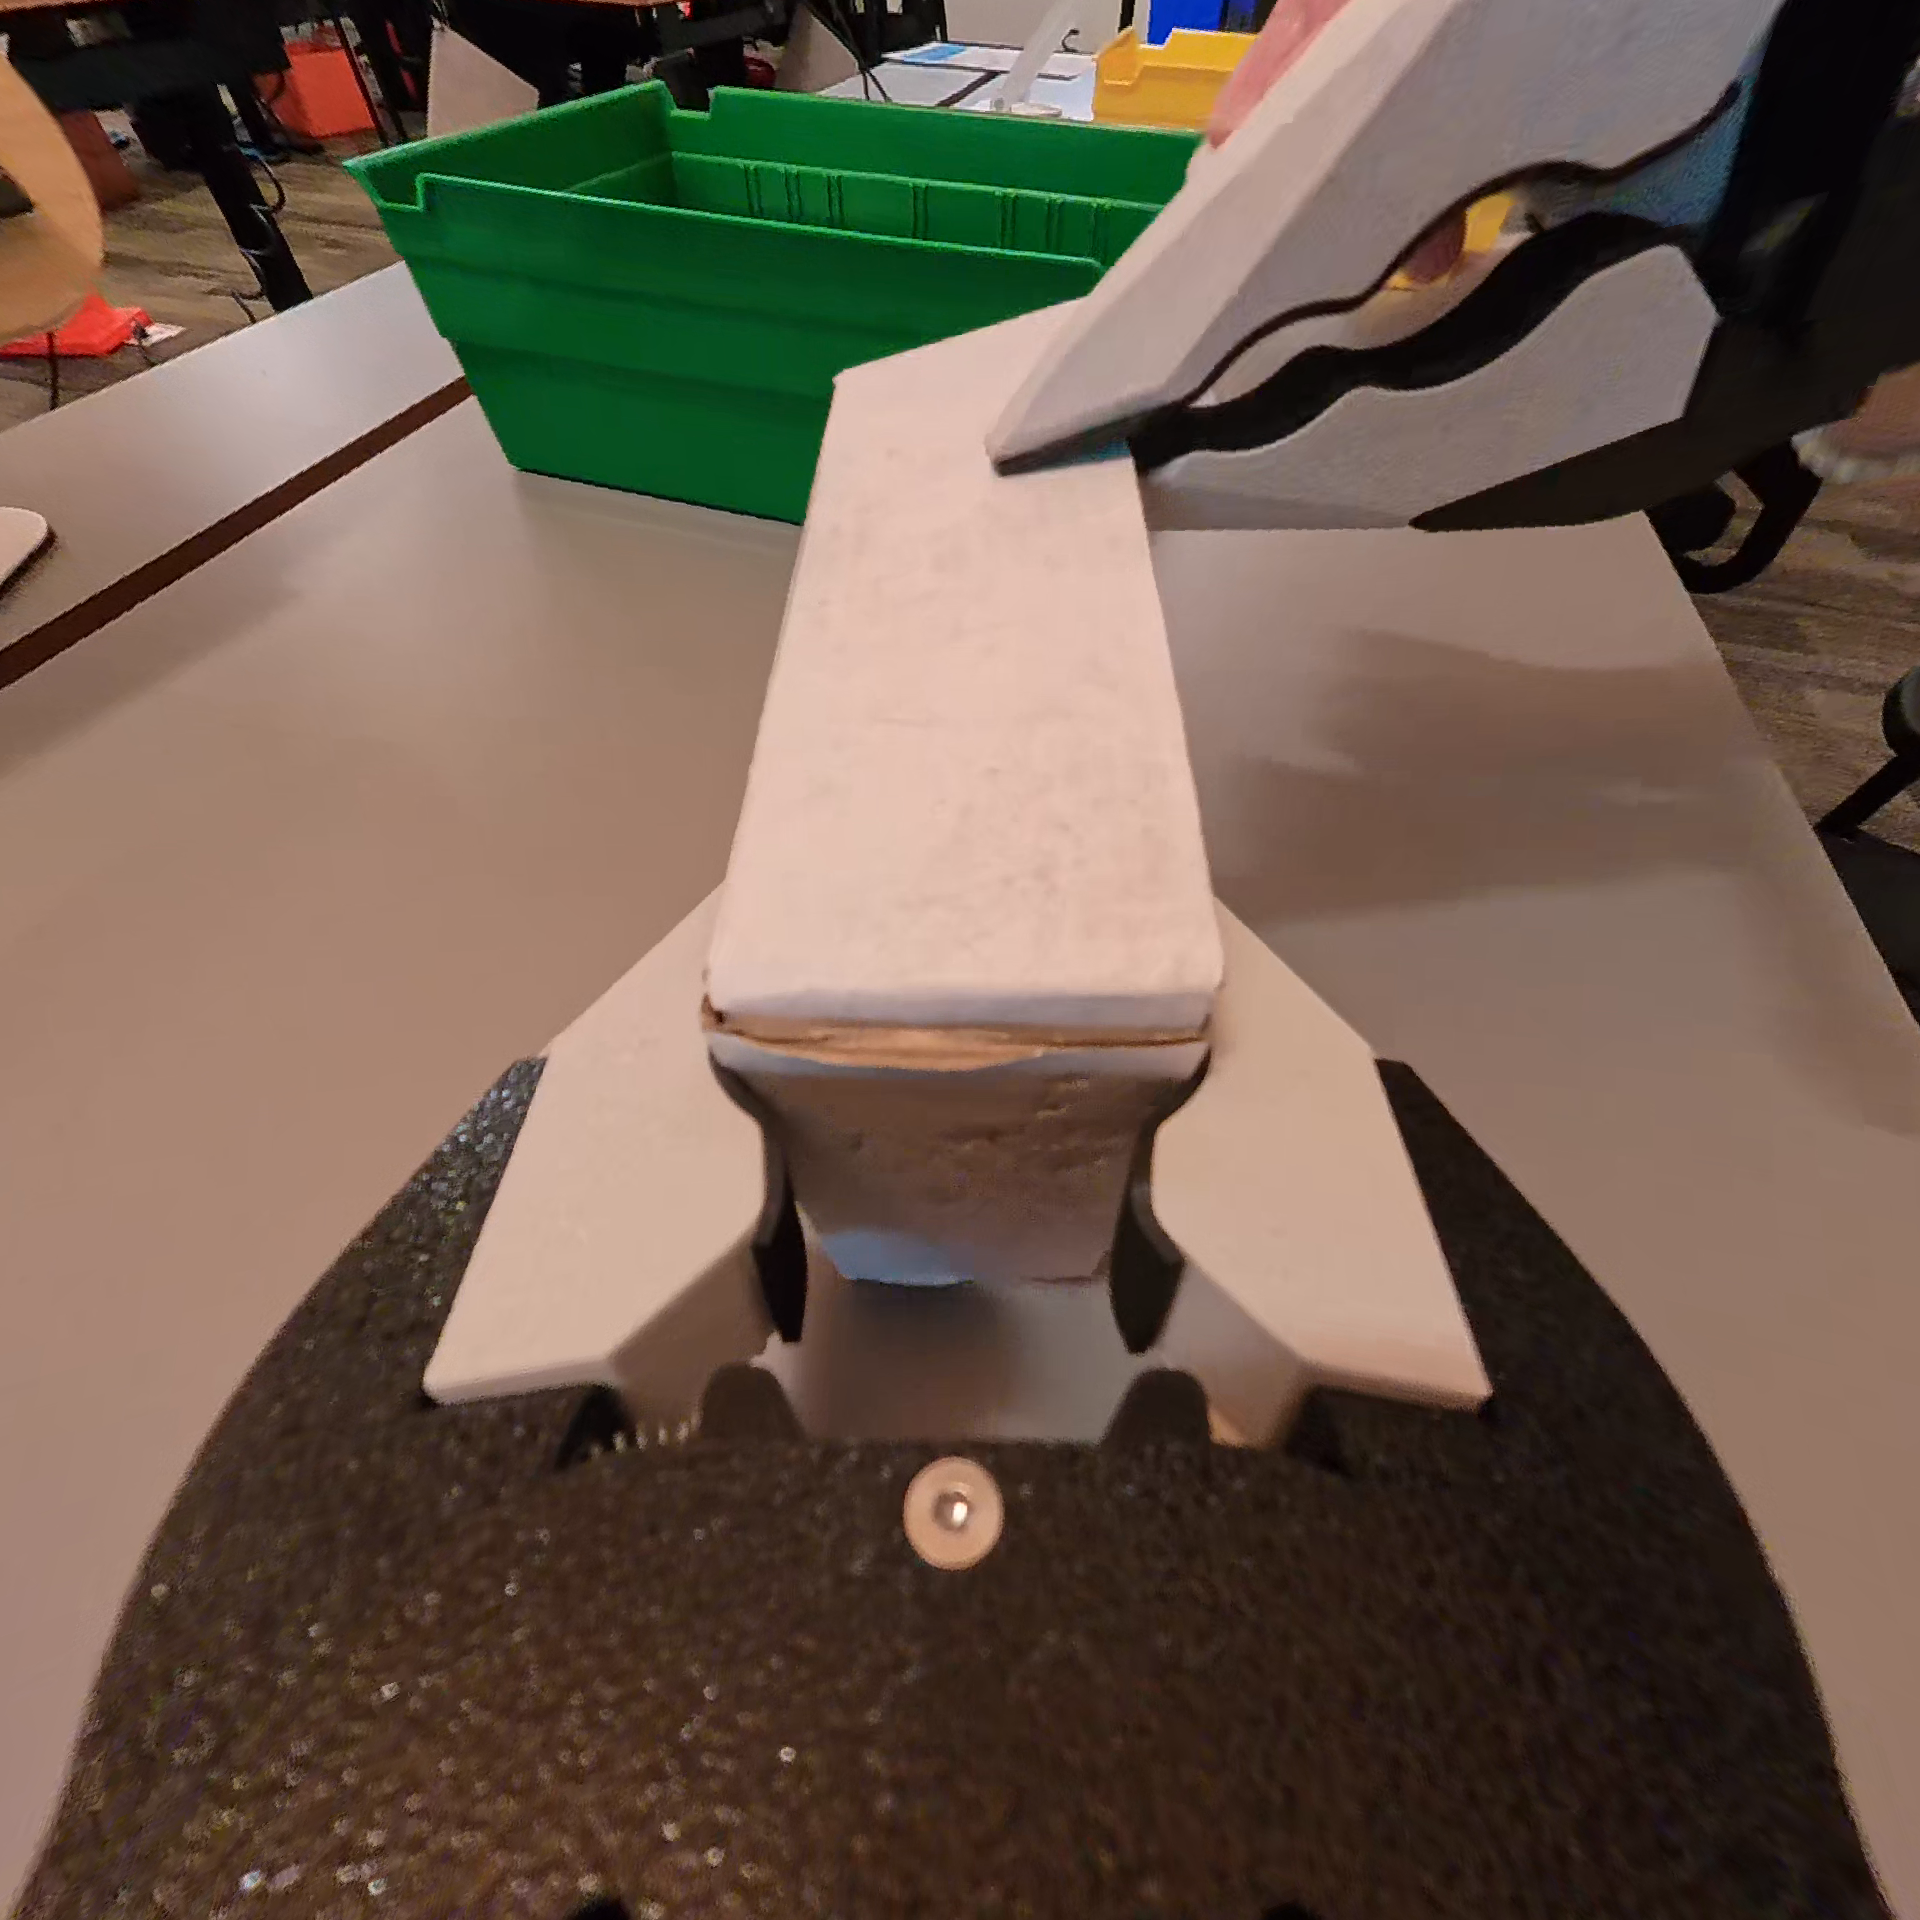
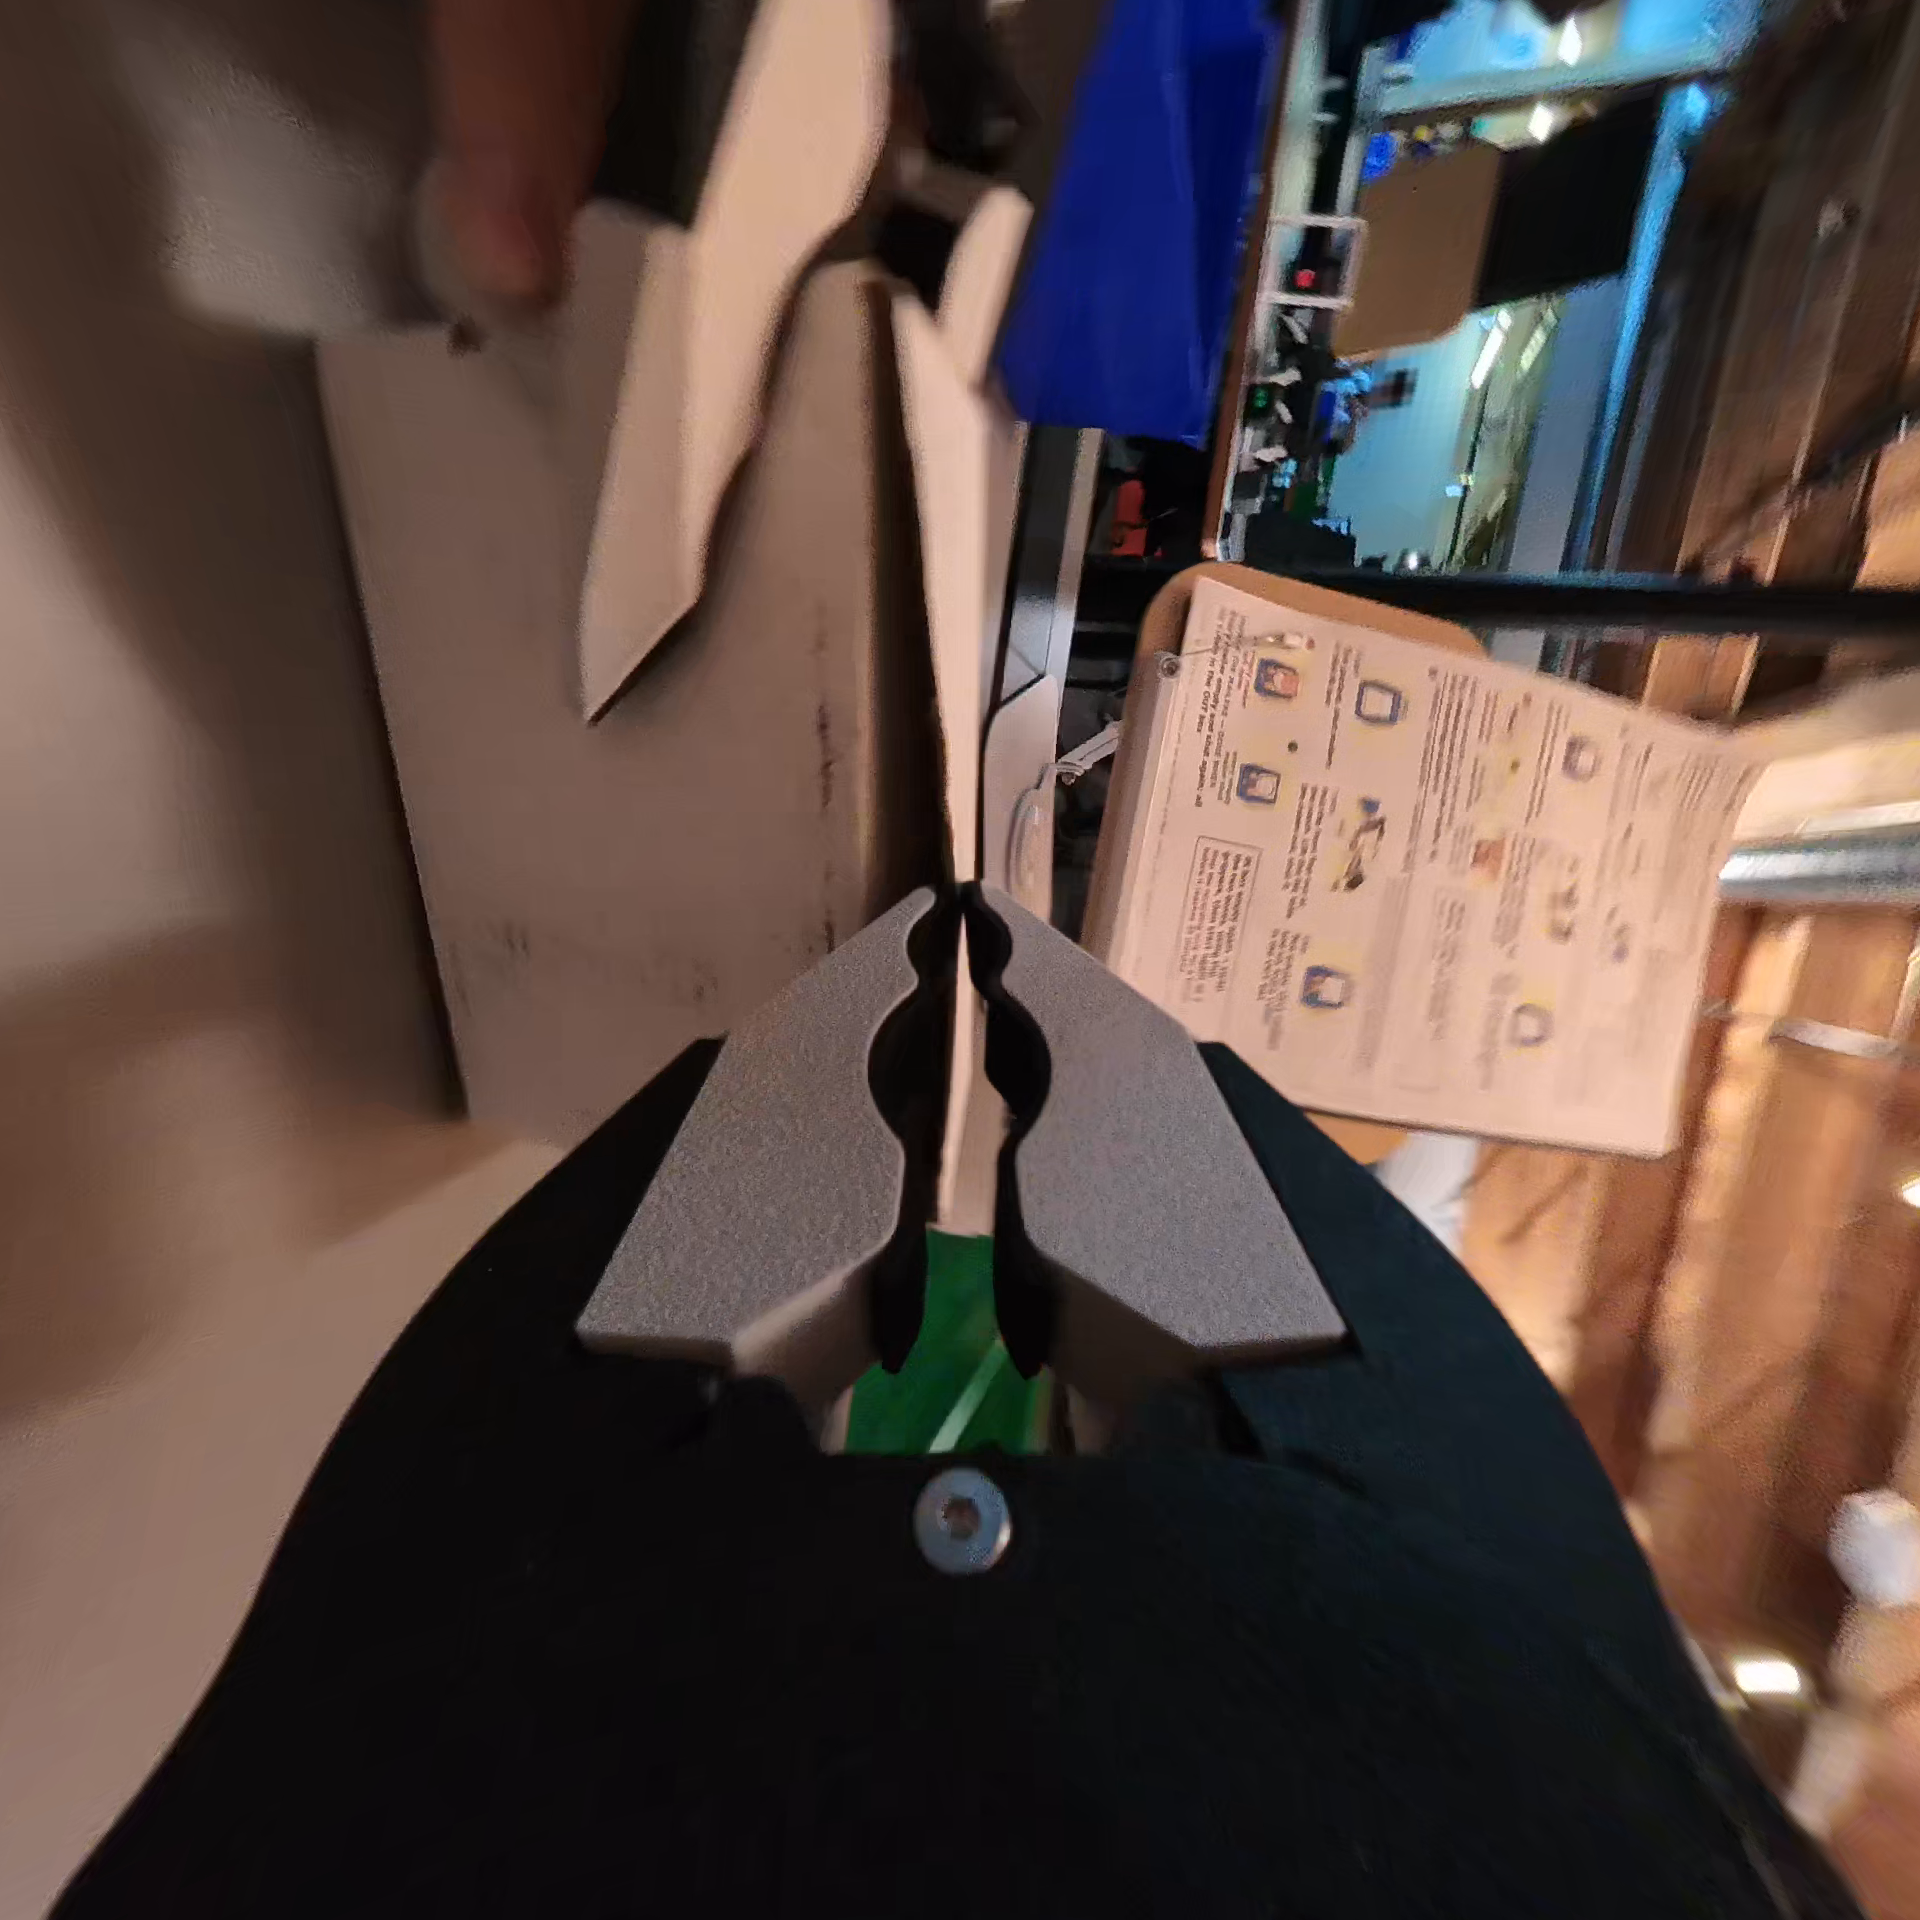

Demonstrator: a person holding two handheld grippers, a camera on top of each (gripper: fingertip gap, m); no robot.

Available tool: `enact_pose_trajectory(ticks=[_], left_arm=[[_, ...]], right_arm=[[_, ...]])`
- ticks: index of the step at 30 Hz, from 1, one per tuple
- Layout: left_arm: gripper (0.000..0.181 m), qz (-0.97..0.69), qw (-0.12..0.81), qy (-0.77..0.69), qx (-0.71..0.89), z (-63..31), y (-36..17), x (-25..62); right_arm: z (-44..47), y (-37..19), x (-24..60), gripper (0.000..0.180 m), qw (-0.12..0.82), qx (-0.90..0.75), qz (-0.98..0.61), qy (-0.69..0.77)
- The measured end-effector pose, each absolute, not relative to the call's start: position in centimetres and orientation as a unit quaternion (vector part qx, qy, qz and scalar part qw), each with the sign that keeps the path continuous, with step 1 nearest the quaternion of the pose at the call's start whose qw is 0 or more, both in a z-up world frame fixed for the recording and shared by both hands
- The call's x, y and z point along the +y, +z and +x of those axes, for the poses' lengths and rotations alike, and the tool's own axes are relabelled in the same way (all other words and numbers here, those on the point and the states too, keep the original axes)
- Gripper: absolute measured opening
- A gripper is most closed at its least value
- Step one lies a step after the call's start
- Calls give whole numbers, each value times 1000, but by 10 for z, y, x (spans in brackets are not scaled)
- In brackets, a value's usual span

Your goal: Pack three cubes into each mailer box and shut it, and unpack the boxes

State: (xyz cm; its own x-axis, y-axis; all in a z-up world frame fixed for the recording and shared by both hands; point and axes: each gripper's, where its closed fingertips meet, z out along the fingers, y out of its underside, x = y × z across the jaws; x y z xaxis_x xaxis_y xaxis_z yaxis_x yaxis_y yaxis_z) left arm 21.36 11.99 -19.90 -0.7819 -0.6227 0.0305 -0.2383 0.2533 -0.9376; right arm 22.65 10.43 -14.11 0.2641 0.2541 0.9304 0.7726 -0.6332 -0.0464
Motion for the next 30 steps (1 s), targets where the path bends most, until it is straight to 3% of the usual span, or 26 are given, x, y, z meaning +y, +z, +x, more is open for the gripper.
enact_pose_trajectory(ticks=[4,8,13,16,19,23,30], left_arm=[[70,-283,174,-545,770,215,-199,120],[70,-270,180,-539,777,213,-200,115],[70,-270,177,-540,777,213,-200,115],[70,-274,180,-540,776,214,-200,117],[70,-275,182,-539,775,214,-200,118],[70,-278,181,-540,774,215,-200,118],[70,-278,186,-537,774,216,-200,115]], right_arm=[[228,-140,107,1,348,-244,-788,-444],[220,-141,106,11,221,-392,-703,-551],[217,-137,113,21,157,-453,-671,-566],[215,-145,120,9,178,-444,-698,-533],[214,-142,123,0,259,-380,-744,-484],[217,-140,124,0,319,-326,-763,-458],[222,-137,121,0,325,-286,-818,-379]])
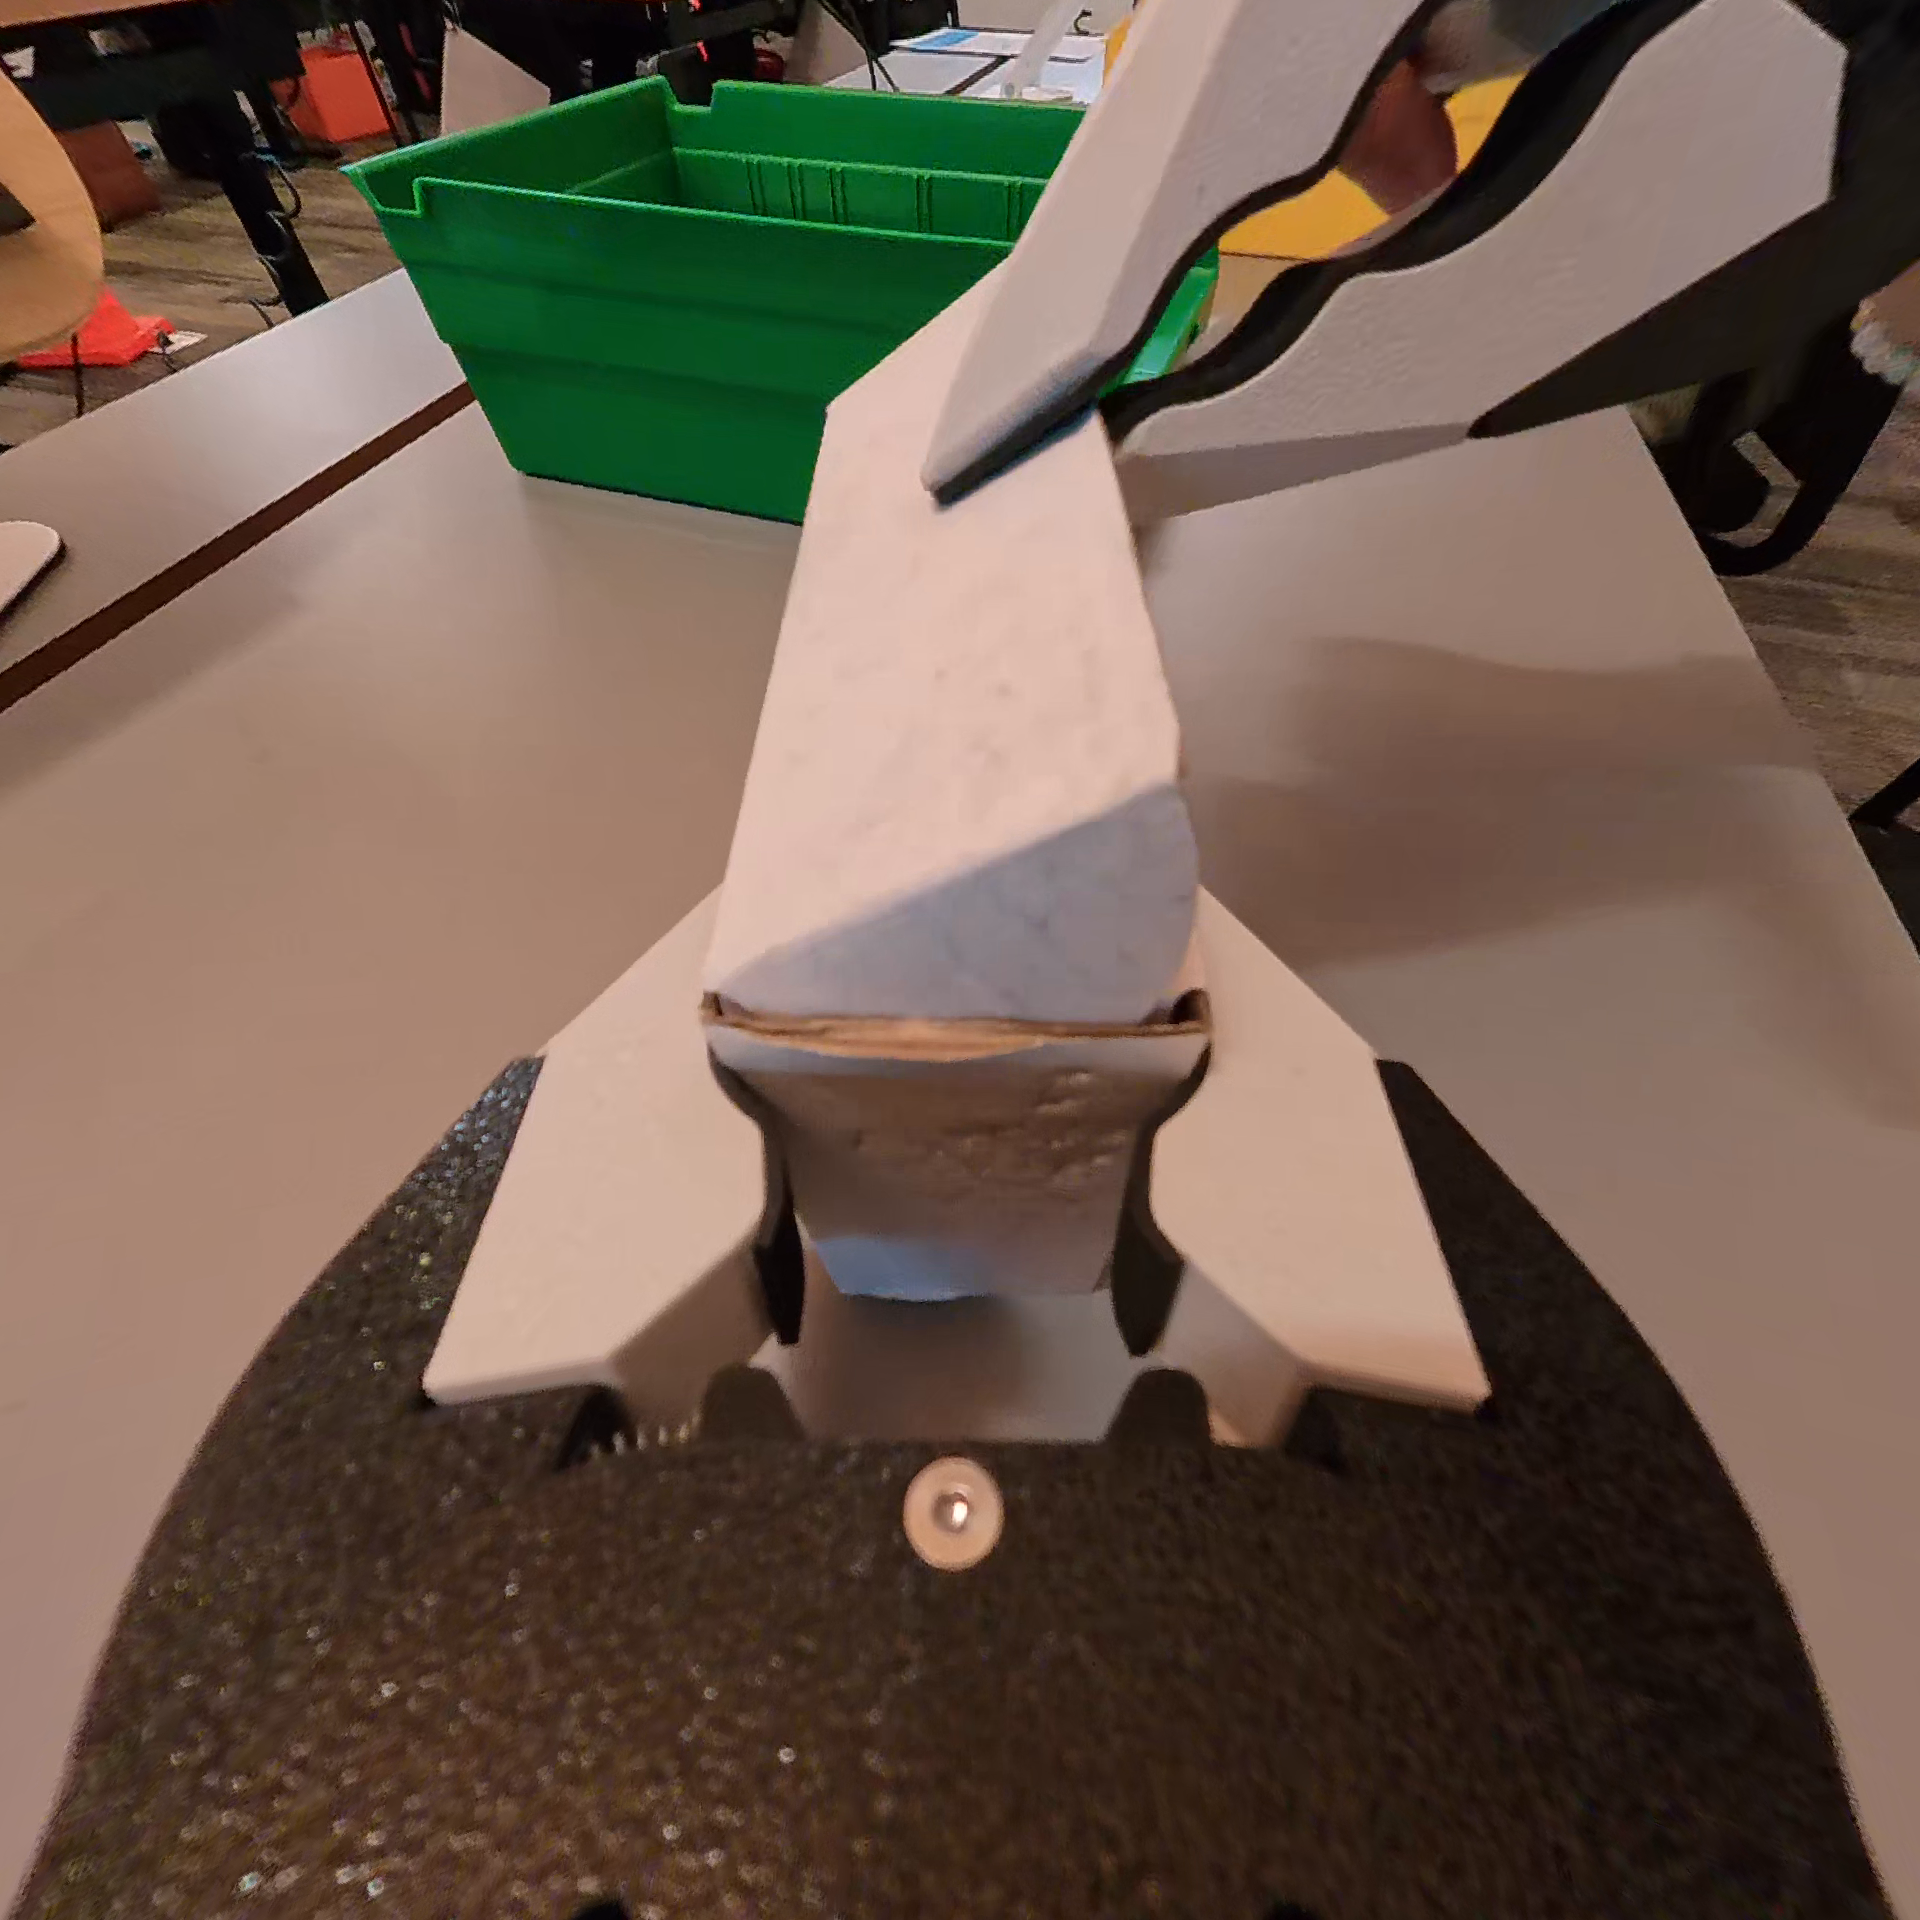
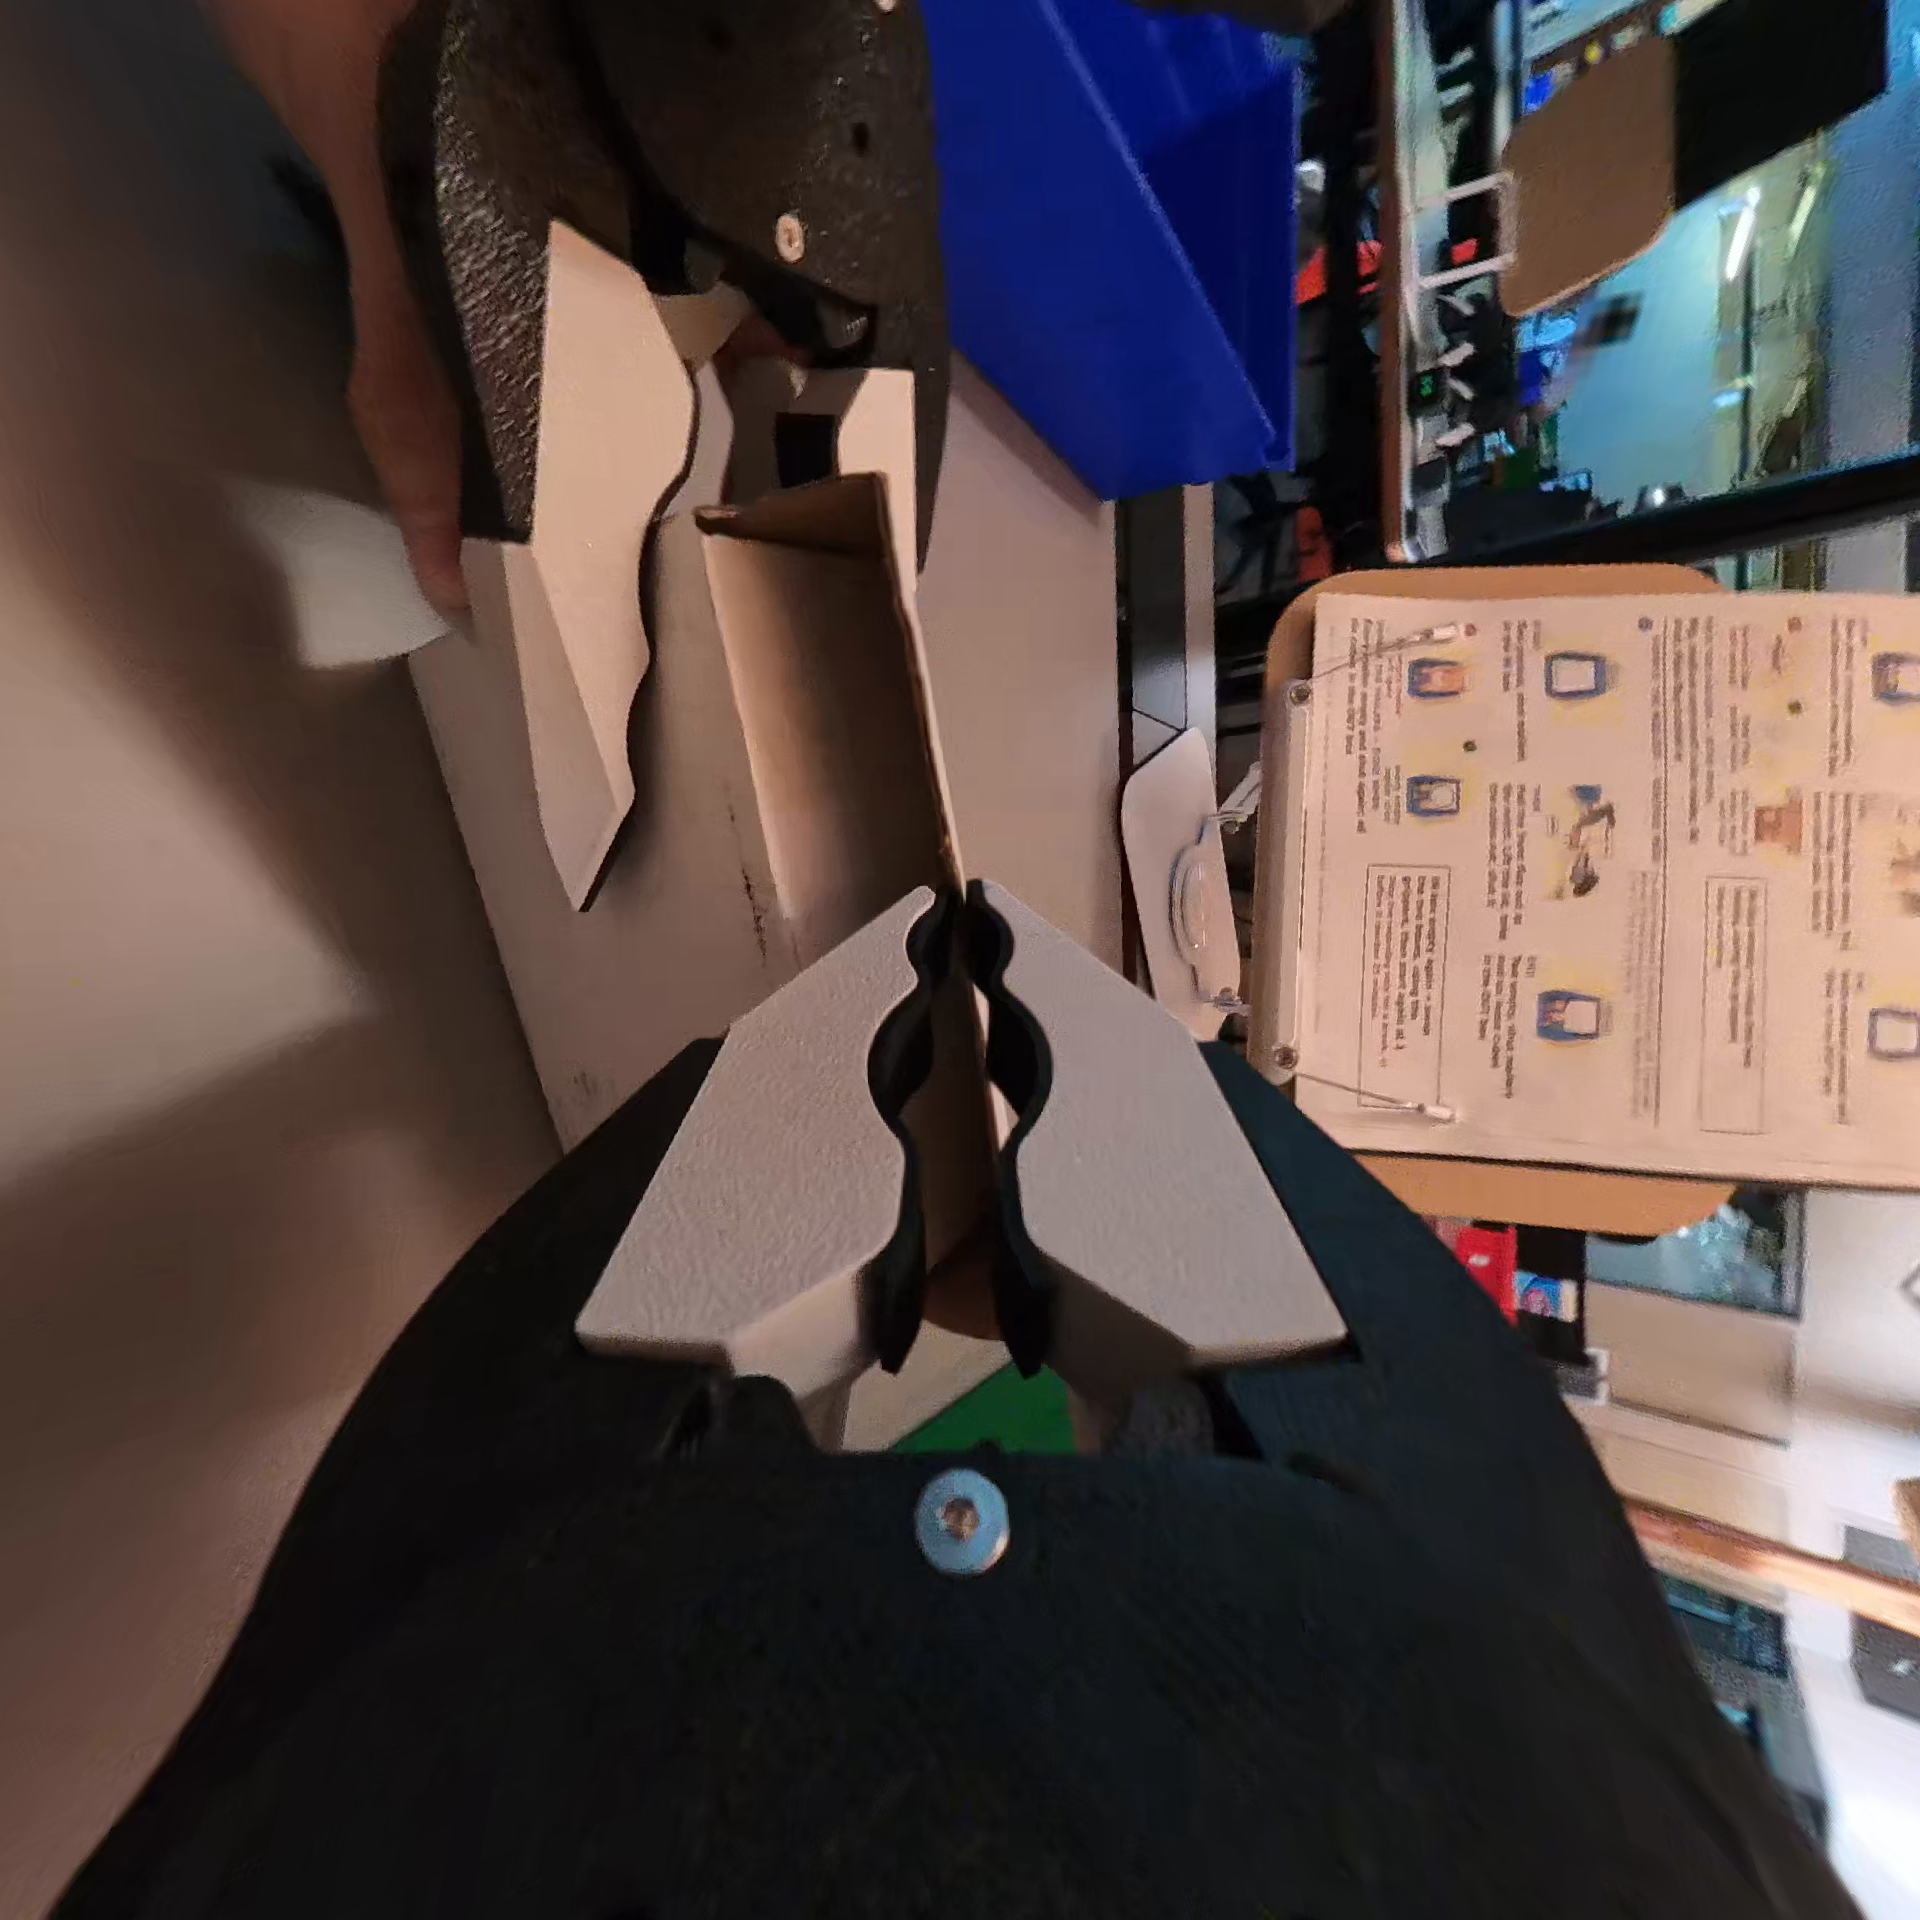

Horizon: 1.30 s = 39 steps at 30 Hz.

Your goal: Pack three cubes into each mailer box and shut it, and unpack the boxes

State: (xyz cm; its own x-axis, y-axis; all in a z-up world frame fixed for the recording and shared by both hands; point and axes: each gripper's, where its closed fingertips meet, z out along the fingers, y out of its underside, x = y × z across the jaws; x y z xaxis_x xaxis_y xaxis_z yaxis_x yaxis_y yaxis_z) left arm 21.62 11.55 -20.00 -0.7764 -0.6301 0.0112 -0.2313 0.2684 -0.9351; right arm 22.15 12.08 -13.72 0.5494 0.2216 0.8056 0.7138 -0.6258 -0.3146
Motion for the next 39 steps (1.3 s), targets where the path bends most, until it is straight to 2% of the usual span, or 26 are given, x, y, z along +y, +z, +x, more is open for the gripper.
enact_pose_trajectory(ticks=[2,5,8,9,11,13,14,15,17,18,20,24,32,39], left_arm=[[71,-278,191,-536,774,216,-200,116],[72,-281,207,-527,775,218,-201,119],[75,-275,217,-514,783,218,-204,120],[78,-277,215,-511,785,218,-205,120],[96,-291,226,-513,775,221,-202,128],[98,-304,258,-529,749,218,-181,144],[94,-305,290,-545,725,214,-161,154],[77,-295,329,-559,702,206,-139,163],[20,-249,404,-574,668,180,-98,168],[0,-215,432,-570,665,166,-85,161],[0,-167,470,-522,692,151,-83,138],[0,-133,511,-377,761,167,-117,107],[0,-117,546,-181,810,205,-146,109],[0,-106,525,-186,824,183,-150,96]], right_arm=[[222,-138,118,0,300,-321,-808,-393],[242,-134,94,14,252,-321,-806,-429],[247,-133,80,0,307,-282,-825,-381],[247,-132,79,0,322,-277,-826,-370],[246,-132,79,0,324,-275,-827,-368],[247,-132,77,0,307,-264,-836,-370],[248,-132,76,0,299,-260,-839,-373],[249,-132,75,0,294,-252,-843,-374],[249,-132,75,0,298,-233,-850,-367],[248,-132,76,0,303,-224,-853,-361],[244,-132,79,0,316,-216,-857,-346],[235,-132,86,1,316,-204,-862,-339],[219,-131,84,0,308,-204,-871,-324],[226,-102,87,2,367,-169,-855,-324]])
